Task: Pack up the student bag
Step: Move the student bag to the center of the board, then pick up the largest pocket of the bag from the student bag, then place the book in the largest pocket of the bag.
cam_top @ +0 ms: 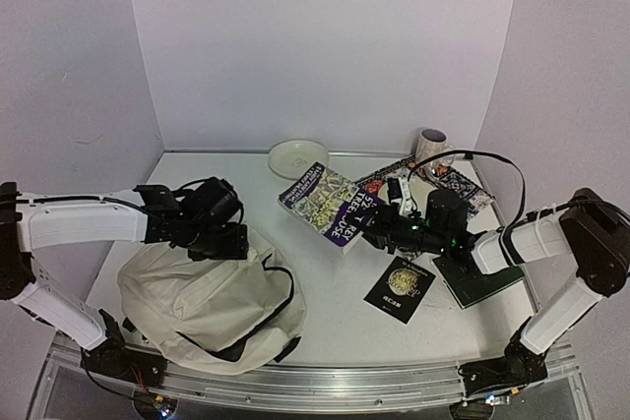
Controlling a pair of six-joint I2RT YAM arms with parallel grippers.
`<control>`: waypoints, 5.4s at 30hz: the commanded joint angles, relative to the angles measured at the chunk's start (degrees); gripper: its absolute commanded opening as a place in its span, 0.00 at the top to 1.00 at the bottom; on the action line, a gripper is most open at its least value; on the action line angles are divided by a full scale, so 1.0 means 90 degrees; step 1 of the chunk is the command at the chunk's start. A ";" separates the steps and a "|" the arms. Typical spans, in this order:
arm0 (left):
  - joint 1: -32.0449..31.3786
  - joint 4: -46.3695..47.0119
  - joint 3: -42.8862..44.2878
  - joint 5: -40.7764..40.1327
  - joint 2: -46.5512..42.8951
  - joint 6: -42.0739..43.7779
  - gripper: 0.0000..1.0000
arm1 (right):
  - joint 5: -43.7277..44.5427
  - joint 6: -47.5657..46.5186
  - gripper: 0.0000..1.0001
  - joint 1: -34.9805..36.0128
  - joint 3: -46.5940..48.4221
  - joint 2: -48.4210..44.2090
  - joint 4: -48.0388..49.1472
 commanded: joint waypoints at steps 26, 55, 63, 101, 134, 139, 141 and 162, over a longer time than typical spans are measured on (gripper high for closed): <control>0.0511 0.1076 0.2623 -0.0345 0.3023 0.2789 0.75 | 0.0167 -0.1034 1.00 -0.0334 -0.0381 -0.1429 0.0981; -0.1751 -0.0221 0.4609 -0.1150 0.4082 0.1227 0.15 | 0.2380 -0.2921 1.00 -0.0714 -0.0230 -0.4009 -0.3902; -0.1775 -0.1248 0.5186 -0.1969 0.4509 0.1116 0.34 | 0.2098 -0.2827 1.00 -0.0712 -0.0228 -0.3972 -0.3906; -0.1287 -0.1698 0.5710 -0.2801 0.2207 0.1802 1.00 | -0.0306 -0.0544 1.00 0.0270 0.0067 -0.1472 -0.1154; -0.1287 0.0647 0.3558 -0.0514 0.0209 0.1622 1.00 | 0.0449 0.0288 1.00 0.1554 0.3649 0.2858 -0.0752; -0.1287 0.0748 0.3367 -0.0559 0.0057 0.1545 1.00 | 0.0811 0.0126 0.99 0.1770 0.4187 0.3248 -0.1344; -0.1285 0.0795 0.3273 -0.0579 0.0014 0.1514 1.00 | 0.1057 -0.0089 0.96 0.1883 0.4395 0.3368 -0.1651; -0.1237 0.0859 0.2444 -0.1360 -0.0169 0.1321 1.00 | 0.1750 -0.2063 0.27 0.2062 0.4149 0.2283 -0.4135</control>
